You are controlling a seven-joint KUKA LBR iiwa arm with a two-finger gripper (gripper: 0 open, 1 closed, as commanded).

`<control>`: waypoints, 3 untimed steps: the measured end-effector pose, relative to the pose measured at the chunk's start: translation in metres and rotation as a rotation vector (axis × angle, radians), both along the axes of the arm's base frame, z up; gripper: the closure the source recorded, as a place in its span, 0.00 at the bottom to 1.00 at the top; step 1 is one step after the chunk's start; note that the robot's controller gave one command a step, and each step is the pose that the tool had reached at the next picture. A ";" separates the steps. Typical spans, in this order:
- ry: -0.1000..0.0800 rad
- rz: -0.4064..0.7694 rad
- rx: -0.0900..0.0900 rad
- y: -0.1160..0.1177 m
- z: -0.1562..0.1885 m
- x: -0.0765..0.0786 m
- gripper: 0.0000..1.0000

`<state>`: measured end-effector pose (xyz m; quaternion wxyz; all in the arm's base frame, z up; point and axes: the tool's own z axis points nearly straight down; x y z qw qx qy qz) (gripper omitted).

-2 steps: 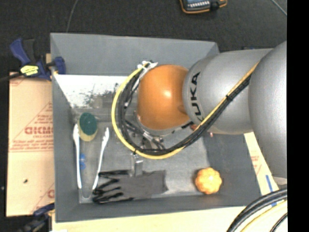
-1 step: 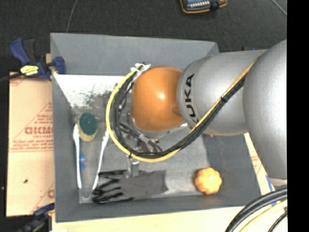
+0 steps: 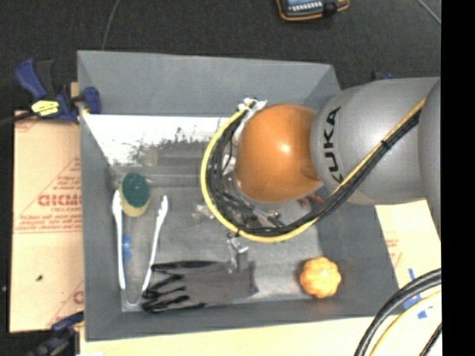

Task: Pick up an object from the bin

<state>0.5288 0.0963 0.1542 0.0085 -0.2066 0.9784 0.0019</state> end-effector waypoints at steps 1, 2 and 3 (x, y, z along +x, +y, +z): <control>-0.003 -0.193 0.006 0.050 -0.061 0.009 0.00; -0.001 -0.172 0.005 0.053 -0.064 -0.005 0.00; -0.007 0.027 0.004 0.049 -0.029 0.000 0.00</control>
Offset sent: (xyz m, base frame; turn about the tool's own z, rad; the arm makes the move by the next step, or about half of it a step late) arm -0.0425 0.0418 -0.0520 -0.1875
